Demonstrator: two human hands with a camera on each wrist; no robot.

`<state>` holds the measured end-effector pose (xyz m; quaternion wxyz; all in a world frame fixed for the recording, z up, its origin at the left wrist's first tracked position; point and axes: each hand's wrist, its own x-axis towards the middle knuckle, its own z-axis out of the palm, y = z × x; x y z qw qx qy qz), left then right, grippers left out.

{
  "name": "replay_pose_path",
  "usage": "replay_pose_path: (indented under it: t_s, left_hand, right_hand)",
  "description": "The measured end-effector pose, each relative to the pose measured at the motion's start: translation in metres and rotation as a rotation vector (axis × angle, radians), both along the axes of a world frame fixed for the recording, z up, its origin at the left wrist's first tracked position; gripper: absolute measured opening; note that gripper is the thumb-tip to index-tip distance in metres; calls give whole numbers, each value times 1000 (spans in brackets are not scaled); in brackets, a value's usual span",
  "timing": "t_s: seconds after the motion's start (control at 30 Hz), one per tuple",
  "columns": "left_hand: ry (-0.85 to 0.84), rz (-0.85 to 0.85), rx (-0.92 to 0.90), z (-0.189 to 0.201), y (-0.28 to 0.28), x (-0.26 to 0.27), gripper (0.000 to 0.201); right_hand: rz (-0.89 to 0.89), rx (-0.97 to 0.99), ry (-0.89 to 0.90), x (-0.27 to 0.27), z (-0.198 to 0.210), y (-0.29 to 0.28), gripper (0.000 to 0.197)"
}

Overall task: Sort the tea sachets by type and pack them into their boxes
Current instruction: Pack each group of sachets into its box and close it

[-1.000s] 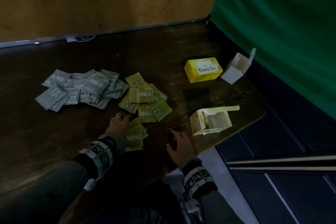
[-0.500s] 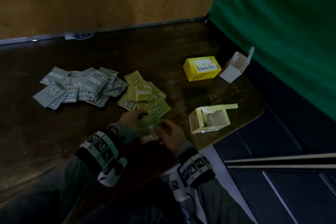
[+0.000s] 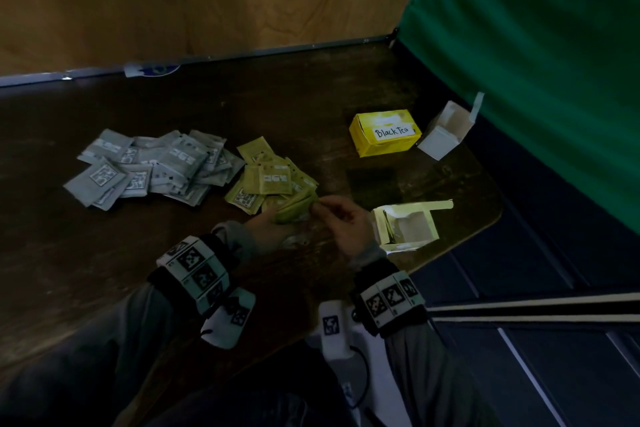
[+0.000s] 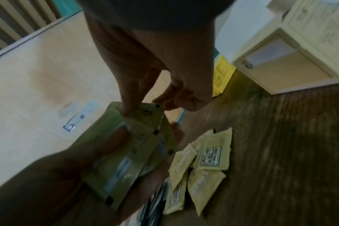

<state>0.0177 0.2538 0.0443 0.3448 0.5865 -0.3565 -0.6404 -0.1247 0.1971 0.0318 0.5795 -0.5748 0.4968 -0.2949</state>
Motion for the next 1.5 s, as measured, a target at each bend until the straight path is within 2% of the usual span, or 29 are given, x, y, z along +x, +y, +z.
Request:
replay_pose_path:
  t_s: [0.1,0.17,0.27,0.33,0.4,0.5,0.6,0.67,0.73,0.83,0.9,0.97,1.0,1.13,1.23,1.37,1.43,1.5]
  left_hand:
    - [13,1,5,2,1,1,14]
    - [-14,52,-34,6,2,4,15]
    - [49,200,0,8,-1,12,18]
    - [90,287,36,8,-1,15,15]
    - [138,331,28,11,-2,14,15]
    - [202,398,62,13,-6,8,22]
    - [445,504,179,12,-8,6,34]
    - [507,526,210,9,-7,10,29]
    - [432,454,188,7,-6,12,23]
    - [141,288,104,6,-3,11,22]
    - [1,246,55,3,-2,13,32]
    - [3,267,52,1,-1,18,47]
    - [8,266,36,-1,-1,19,48]
    - [-35,223,-36,-2,-2,23,10]
    - [-3,166,-58,-8,-3,30,16]
    - [-96,70,-110,5,-7,30,18]
    - [-154,114,-179,15,-7,30,13]
    - [-107,241,-235,18,-5,30,7]
  right_hand:
    - [-20,139,23,-8,4,-8,7]
    - [-71,207,-50,-11,7,-11,12]
    - [-257,183,-217,-12,12,-13,16]
    - [-298,149,-261,-13,15,-13,16]
    - [-207,145,-213,-8,18,-9,10]
    - [-42,17,77,0,12,-2,13]
    - [-60,-4,187,3,9,0,21]
    - [-90,16,172,2,10,-3,28]
    - [-58,27,139,3,13,-2,34]
    - [25,40,138,3,17,-2,44]
    - [57,58,145,1,19,-4,39]
    - [69,79,135,0,21,-6,30]
    - [66,84,120,-1,21,-7,26]
    - [-67,125,61,-5,18,-11,11]
    - [-112,131,36,-8,18,-12,10]
    - [-1,124,28,-9,25,-9,11]
    - [-7,133,14,-7,28,-9,12]
    - [-60,159,11,-6,27,-10,11]
